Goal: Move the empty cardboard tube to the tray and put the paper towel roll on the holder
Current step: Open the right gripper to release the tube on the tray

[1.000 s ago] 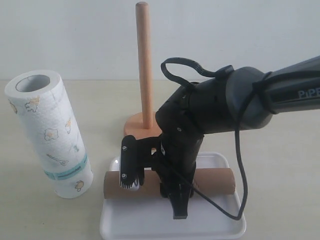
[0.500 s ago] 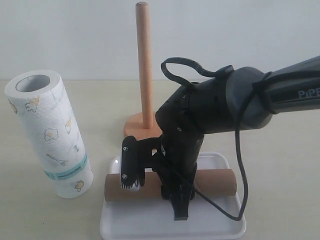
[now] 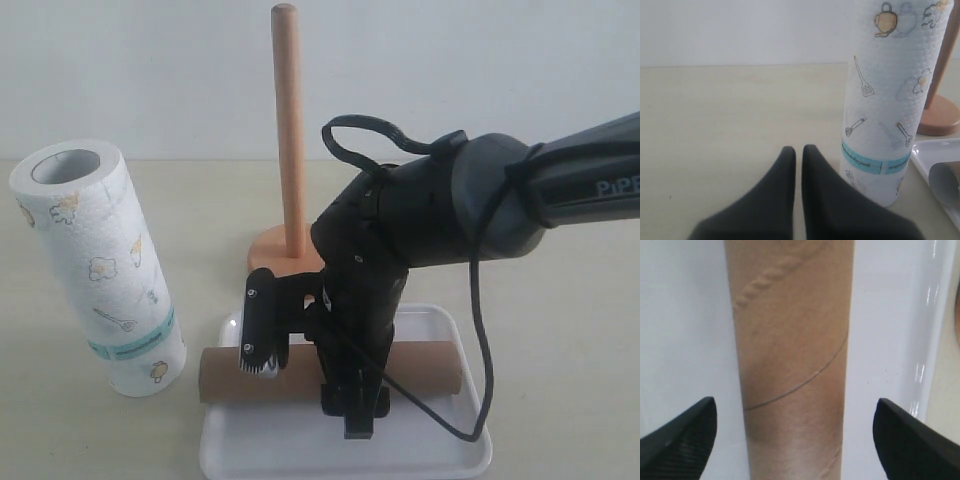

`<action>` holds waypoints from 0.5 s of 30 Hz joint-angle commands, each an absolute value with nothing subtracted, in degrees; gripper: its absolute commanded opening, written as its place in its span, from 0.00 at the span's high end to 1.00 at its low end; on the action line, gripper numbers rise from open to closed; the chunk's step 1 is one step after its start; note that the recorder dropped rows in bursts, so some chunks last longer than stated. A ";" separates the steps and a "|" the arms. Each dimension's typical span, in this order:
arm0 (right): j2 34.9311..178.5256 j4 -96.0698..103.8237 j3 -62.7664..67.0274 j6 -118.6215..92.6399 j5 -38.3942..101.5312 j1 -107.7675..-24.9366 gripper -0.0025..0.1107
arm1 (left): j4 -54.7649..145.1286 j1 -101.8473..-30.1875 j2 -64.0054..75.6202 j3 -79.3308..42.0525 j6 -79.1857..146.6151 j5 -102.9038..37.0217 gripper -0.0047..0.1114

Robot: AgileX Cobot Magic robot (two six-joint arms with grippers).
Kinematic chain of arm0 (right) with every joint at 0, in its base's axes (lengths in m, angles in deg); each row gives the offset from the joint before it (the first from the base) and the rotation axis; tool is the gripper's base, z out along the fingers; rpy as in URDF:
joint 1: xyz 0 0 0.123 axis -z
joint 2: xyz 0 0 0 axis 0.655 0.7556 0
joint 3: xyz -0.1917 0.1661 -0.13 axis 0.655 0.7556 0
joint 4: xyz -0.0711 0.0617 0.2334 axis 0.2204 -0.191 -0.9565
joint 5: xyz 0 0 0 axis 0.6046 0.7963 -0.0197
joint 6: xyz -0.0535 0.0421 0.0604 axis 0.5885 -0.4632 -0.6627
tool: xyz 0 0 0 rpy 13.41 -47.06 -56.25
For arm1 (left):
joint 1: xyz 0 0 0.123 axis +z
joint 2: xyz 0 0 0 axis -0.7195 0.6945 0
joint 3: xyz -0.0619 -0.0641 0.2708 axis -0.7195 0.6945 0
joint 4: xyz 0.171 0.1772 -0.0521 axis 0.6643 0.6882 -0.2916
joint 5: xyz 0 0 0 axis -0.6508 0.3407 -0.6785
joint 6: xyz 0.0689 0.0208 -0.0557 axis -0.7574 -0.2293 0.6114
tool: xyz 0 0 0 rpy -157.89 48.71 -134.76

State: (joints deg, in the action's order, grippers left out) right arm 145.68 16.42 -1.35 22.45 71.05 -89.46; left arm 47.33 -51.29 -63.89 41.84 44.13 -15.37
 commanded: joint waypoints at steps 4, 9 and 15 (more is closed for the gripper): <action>143.06 19.51 -1.68 20.32 72.09 -89.47 0.28 | 47.07 -51.13 -64.01 42.05 44.06 -15.34 0.92; 139.41 19.89 -1.68 19.60 73.55 -89.47 0.28 | 47.07 -51.13 -64.01 42.05 44.06 -15.34 0.92; 132.69 20.12 -1.68 18.34 75.03 -89.47 0.28 | 47.07 -51.13 -64.01 42.05 44.06 -15.34 0.92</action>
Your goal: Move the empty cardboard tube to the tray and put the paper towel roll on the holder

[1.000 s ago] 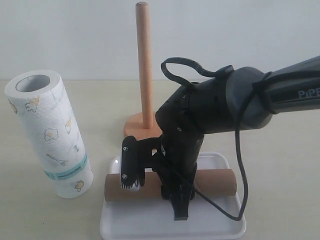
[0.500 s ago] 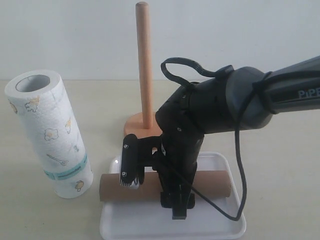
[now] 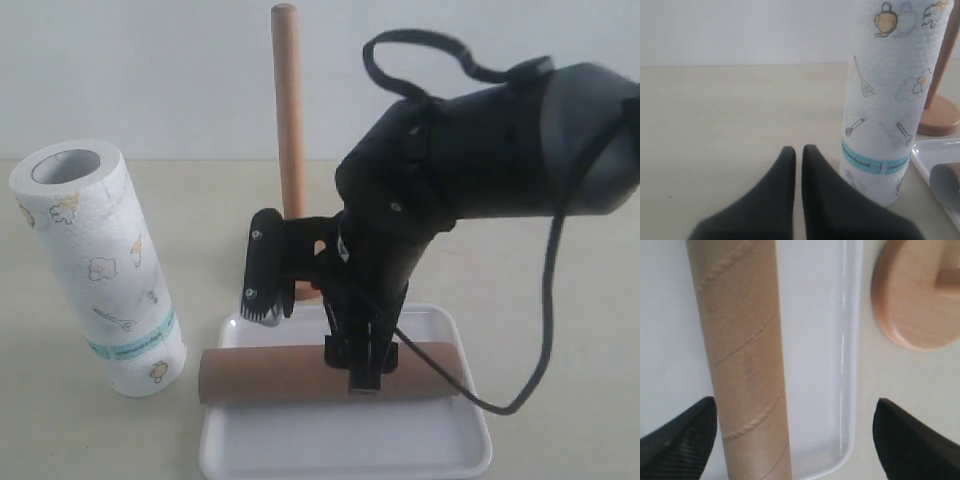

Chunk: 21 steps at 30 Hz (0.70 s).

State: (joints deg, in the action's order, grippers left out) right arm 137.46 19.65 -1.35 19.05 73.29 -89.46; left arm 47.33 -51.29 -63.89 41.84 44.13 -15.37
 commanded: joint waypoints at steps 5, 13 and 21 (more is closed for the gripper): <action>125.54 21.58 -1.68 16.60 77.57 -89.47 0.28 | 47.07 -51.13 -64.01 42.05 44.06 -15.34 0.92; 114.68 21.10 -1.68 10.22 79.74 -89.47 0.32 | 47.07 -51.13 -64.01 42.05 44.06 -15.34 0.92; 111.01 20.86 -1.68 2.64 84.74 -89.47 0.96 | 47.07 -51.13 -64.01 42.05 44.06 -15.34 0.92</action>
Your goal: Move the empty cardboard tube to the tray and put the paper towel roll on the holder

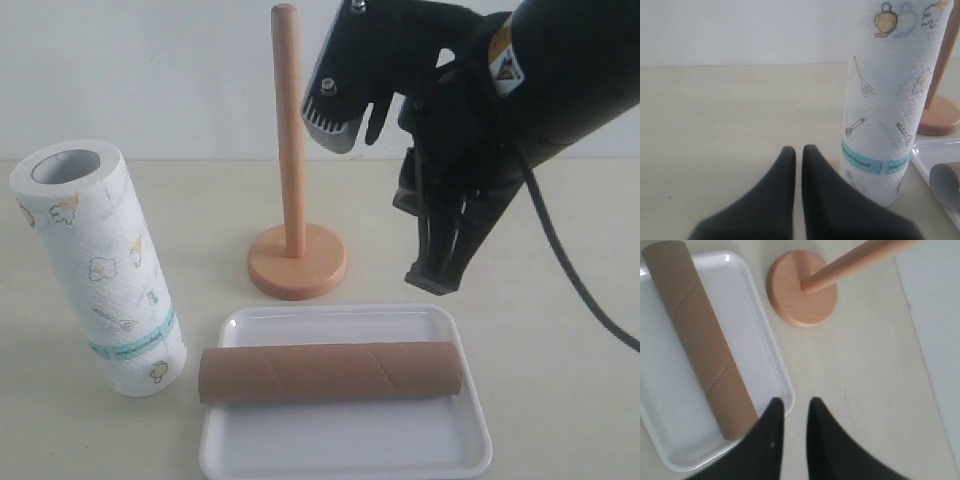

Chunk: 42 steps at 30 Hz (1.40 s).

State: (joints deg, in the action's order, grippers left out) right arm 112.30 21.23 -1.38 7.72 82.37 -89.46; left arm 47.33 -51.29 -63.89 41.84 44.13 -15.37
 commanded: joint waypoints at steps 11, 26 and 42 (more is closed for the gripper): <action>110.88 21.13 -1.68 -1.76 84.28 -89.47 0.95 | 47.07 -51.13 -64.01 42.05 44.06 -15.34 0.92; 110.98 21.18 -1.68 -2.02 83.96 -89.47 0.95 | 47.07 -51.13 -64.01 42.05 44.06 -15.34 0.92; 106.50 22.36 -1.68 -4.59 83.62 -89.47 0.95 | 47.07 -51.13 -64.01 42.05 44.06 -15.34 0.92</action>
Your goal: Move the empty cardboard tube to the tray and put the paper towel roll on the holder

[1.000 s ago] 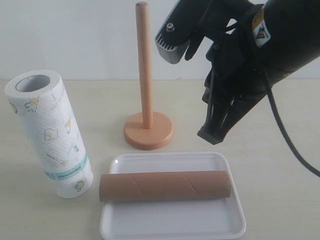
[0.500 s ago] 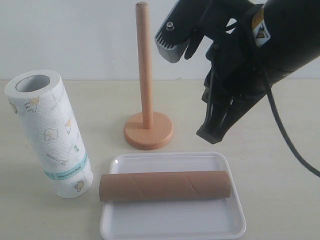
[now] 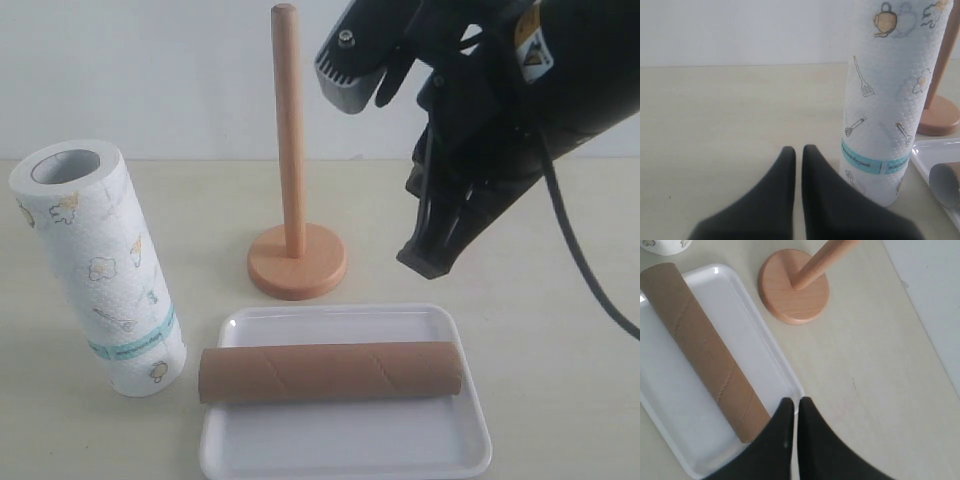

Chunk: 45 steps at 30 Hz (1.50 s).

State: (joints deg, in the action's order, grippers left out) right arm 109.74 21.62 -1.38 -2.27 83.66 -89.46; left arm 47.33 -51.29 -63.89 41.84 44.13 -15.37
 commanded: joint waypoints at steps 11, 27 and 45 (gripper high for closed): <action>92.85 14.94 -1.68 -20.56 80.66 -79.00 0.95 | 47.07 -51.13 -64.01 42.05 44.06 -15.34 0.92; 67.53 7.43 30.44 -26.66 57.04 -59.05 0.95 | 47.07 -51.13 -64.01 42.05 44.06 -15.34 0.92; 39.21 6.73 54.55 -26.86 44.57 -48.91 0.95 | 47.07 -51.13 -64.01 42.05 44.06 -15.34 0.92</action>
State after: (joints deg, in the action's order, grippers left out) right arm 42.40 7.27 52.40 -26.66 45.41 -50.03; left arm 47.33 -51.29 -63.89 41.84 44.13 -15.37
